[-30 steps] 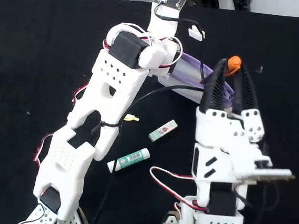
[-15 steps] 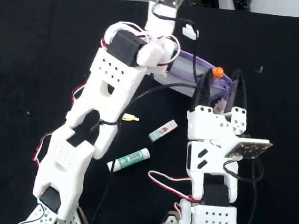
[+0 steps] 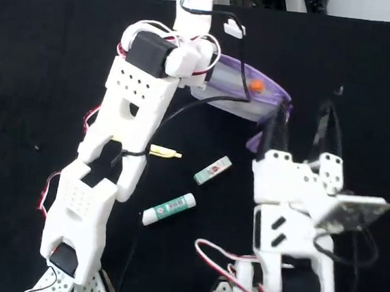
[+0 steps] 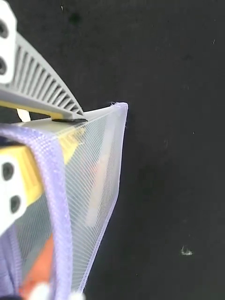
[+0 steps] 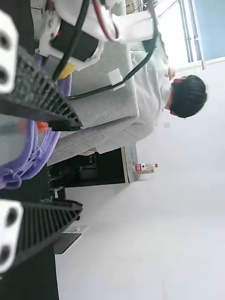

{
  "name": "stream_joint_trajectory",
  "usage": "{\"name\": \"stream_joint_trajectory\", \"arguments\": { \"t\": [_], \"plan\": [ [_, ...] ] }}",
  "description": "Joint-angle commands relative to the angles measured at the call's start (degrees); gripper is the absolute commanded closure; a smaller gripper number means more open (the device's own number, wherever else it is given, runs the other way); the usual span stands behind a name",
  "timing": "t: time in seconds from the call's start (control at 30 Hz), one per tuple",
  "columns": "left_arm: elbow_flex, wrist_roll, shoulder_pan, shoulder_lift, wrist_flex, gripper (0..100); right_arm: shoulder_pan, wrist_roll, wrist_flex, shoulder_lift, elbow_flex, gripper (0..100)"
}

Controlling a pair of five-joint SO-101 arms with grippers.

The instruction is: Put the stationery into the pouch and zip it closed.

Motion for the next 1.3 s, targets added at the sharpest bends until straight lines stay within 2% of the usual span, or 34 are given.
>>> {"name": "stream_joint_trajectory", "arguments": {
  "t": [0.0, 0.13, 0.3, 0.4, 0.7, 1.0, 1.13, 1.27],
  "plan": [
    [-3.5, 0.7, -3.1, -1.0, -1.7, 97, 1.0, 0.0, 9.8, -0.6, -10.9, 76.5],
    [-3.6, 1.1, -6.6, -1.6, -2.4, 97, 1.0, 1.1, 16.4, -0.5, -14.6, 76.5],
    [-3.1, 12.8, -11.4, -1.1, -1.9, 97, 1.0, 6.8, 17.6, 1.8, -13.5, 76.6],
    [-3.1, 14.2, -13.1, -1.1, -1.9, 97, 1.1, 6.9, 20.0, 7.4, -13.8, 76.6],
    [-7.1, 14.2, -15.4, -6.1, 1.1, 97, 1.1, 6.4, 17.1, 36.7, -16.2, 76.6],
    [5.1, 13.8, -20.8, -8.4, -0.7, 97, 0.4, 6.4, 19.3, 64.7, -27.2, 76.6],
    [15.8, 9.8, -22.1, -6.2, -5.4, 97, -2.1, 6.4, 22.0, 71.0, -30.8, 76.6],
    [18.9, 8.1, -29.5, -3.4, -6.8, 97, -5.5, 6.9, 21.8, 71.8, -30.5, 76.6]
  ]
}}
